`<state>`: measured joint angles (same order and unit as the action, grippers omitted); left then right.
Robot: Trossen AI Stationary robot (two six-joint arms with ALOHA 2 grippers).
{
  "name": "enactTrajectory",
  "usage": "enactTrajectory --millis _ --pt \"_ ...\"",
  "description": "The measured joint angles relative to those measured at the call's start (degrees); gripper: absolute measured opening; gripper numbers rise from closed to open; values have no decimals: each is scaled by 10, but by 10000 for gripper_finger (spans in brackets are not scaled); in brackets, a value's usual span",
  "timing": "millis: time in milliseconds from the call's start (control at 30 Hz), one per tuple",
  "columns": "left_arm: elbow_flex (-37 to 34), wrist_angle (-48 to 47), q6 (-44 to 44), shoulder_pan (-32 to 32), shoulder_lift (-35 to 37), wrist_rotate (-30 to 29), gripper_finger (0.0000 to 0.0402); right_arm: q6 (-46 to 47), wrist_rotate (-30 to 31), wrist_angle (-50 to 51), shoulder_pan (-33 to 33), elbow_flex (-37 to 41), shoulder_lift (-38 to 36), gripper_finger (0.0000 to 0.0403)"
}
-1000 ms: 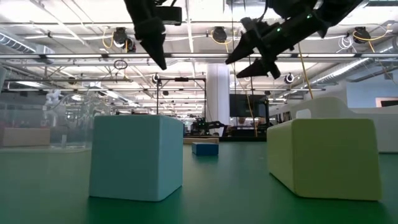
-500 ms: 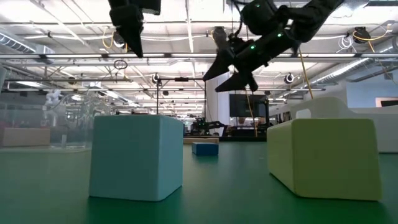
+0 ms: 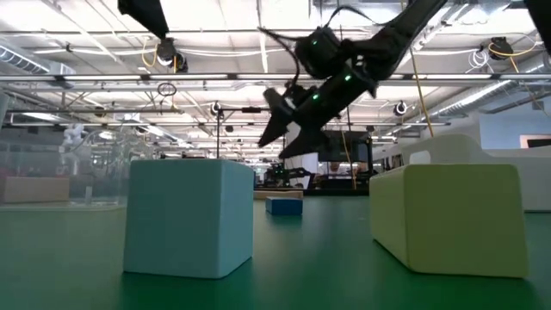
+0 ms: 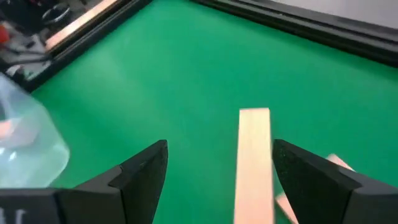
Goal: Sort & place blocks by color
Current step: Put the top middle brown block into the transparent bin
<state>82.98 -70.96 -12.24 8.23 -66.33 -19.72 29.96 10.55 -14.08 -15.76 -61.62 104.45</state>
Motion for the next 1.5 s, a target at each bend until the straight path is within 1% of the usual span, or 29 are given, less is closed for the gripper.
enactTrajectory --millis 267,500,667,767,900,1100,1167,1267,1367,1500 --pt "0 -1 -36 -9 61 -3 157 8 -2 5 -6 -27 57 279" --pt "0 -2 -45 -16 84 -17 157 -44 -1 -19 -8 -27 95 279" --pt "0 -4 -48 -16 87 -18 157 -61 -1 -24 -12 -27 105 279" --pt "0 -4 -48 -16 87 -18 157 -87 -5 -17 -16 -26 108 279" --pt "0 -4 -48 -16 87 -18 157 -157 -45 -17 -19 -26 113 279" --pt "0 -4 -48 -16 87 -19 157 -228 -76 12 -19 -27 116 279" --pt "0 -4 -48 -16 87 -19 157 -232 -75 34 -19 -28 115 279" --pt "0 -5 -48 -16 87 -19 157 -207 -73 56 -19 -29 114 278" --pt "0 -4 -47 -16 87 -19 157 -189 -73 61 -17 -29 115 266" --pt "0 -4 -44 -16 87 -19 157 -188 -71 63 -12 -28 115 223"
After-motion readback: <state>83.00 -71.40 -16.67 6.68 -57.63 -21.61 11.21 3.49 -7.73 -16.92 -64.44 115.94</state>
